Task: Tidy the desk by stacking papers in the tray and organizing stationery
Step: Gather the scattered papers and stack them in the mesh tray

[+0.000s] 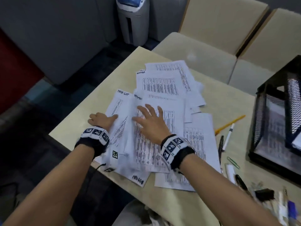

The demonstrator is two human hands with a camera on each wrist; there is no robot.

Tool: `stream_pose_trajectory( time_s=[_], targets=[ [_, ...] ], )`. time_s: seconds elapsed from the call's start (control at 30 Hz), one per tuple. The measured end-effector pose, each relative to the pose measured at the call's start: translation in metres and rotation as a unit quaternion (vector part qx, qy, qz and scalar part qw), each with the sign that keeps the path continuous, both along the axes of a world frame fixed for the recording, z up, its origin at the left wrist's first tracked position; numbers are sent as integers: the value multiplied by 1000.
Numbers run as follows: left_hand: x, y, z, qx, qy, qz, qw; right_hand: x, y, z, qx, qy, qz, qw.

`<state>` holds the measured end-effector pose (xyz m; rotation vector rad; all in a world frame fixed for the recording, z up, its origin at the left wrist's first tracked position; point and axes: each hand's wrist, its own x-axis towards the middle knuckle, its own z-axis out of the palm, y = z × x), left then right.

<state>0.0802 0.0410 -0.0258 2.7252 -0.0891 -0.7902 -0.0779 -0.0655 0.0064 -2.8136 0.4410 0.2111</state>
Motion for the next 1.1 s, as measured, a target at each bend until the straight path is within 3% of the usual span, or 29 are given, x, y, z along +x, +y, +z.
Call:
stream_pose_trajectory(
  time_s=[0.07, 0.1, 0.17, 0.2, 0.23, 0.3, 0.37, 0.43, 0.5, 0.6, 0.77, 0.87, 0.97, 1.03, 1.1],
  targets=[
    [-6, -6, -4, 3, 0, -4, 1000, -11, -5, -15, 24, -17, -159, 987],
    [-10, -9, -3, -5, 9, -4, 1000, -20, -11, -22, 39, -24, -274, 961],
    [-15, -14, -5, -46, 42, -5, 998, -39, -26, -27, 115, -14, -503, 857],
    [-18, -16, -7, -73, 69, -7, 995, -46, -30, -29, 160, -3, -573, 804],
    [-22, -18, -11, -105, 99, -10, 990, -49, -30, -29, 195, 8, -605, 772],
    [-31, -21, -13, -155, 132, -10, 979, -43, -19, -31, 246, 9, -596, 764],
    [-37, -23, -17, -171, 122, -21, 977, -30, -2, -33, 259, 5, -546, 797],
    [-44, -20, -17, -127, 95, -49, 986, -20, 5, -30, 219, -5, -499, 838],
    [-45, -11, -15, -94, 95, -84, 987, -14, -10, -25, 170, -20, -458, 872],
    [-42, 6, -9, -68, 101, -133, 984, -15, -53, -35, 182, 7, -392, 902],
    [-26, 28, 16, -125, -50, -61, 989, -41, -72, -62, 175, 67, -307, 933],
    [-15, 31, 46, -221, -140, -14, 965, -45, -74, -51, 241, 38, -311, 919],
    [-13, 19, 90, -325, -188, -57, 925, -34, -76, -8, 408, -34, -300, 861],
    [-17, 8, 118, -421, -191, -79, 883, -28, -75, 25, 472, -128, -280, 826],
    [-27, -2, 148, -535, -167, -114, 821, -25, -75, 60, 493, -246, -245, 798]
  ],
)
